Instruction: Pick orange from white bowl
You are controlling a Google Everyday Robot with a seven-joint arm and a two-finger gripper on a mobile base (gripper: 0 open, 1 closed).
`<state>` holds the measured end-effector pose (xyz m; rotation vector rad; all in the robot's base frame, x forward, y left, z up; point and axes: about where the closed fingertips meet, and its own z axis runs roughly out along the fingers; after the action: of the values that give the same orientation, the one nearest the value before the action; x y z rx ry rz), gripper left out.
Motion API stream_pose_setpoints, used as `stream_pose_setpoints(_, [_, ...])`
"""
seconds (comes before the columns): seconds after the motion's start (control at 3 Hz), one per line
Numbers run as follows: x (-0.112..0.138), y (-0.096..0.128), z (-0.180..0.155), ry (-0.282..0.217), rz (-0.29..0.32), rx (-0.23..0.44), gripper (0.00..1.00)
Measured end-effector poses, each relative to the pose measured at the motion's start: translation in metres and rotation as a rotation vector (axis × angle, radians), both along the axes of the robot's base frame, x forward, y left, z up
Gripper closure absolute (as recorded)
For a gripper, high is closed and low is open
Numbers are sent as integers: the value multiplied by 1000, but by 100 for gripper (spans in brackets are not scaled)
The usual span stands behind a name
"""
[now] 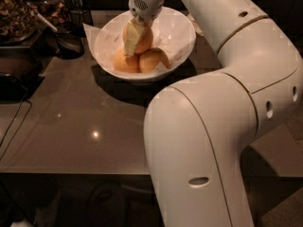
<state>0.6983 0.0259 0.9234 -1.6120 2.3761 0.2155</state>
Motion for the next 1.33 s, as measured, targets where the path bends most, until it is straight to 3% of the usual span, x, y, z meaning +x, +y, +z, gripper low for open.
stream_pose_setpoints(0.33, [0, 0, 1, 0, -1, 0, 89])
stream_pose_setpoints(0.67, [0, 0, 3, 0, 0, 1, 100])
stream_pose_setpoints(1.0, [-15, -19, 31, -67, 35, 127, 100])
stream_pose_setpoints(1.33, [-48, -32, 58, -136, 105, 293, 100])
